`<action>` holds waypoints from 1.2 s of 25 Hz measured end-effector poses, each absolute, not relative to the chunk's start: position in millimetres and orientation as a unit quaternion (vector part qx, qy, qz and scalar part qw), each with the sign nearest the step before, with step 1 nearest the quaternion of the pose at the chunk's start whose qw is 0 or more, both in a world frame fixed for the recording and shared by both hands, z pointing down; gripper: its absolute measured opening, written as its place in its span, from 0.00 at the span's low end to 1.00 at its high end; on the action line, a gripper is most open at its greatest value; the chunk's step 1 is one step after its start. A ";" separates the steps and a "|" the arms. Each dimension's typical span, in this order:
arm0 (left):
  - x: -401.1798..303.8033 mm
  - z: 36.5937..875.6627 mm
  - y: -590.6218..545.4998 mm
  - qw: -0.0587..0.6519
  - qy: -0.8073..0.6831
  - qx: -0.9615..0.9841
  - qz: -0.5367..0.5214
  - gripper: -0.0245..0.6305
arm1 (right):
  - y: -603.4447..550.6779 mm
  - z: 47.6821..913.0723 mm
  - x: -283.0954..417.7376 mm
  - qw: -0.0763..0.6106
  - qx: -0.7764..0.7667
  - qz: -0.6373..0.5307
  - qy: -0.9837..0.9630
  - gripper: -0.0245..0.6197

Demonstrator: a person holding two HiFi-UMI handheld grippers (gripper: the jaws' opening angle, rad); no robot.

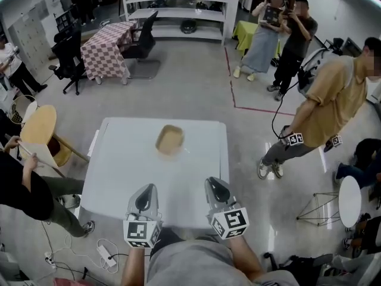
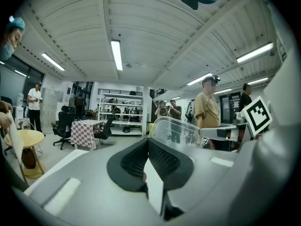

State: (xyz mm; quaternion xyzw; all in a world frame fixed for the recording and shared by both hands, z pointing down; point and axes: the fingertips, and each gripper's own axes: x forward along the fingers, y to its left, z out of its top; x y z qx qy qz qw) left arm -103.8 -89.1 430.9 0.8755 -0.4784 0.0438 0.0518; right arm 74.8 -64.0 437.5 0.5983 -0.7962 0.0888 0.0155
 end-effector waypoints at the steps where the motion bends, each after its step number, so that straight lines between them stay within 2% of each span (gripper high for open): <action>1: -103.4 430.4 -87.8 0.051 -0.478 0.876 0.043 0.05 | -63.4 437.2 74.6 0.016 0.597 0.089 -0.797 0.10; 30: -104.0 427.2 -92.3 0.048 -0.472 0.879 0.045 0.05 | -66.3 434.6 59.5 0.013 0.589 0.087 -0.804 0.10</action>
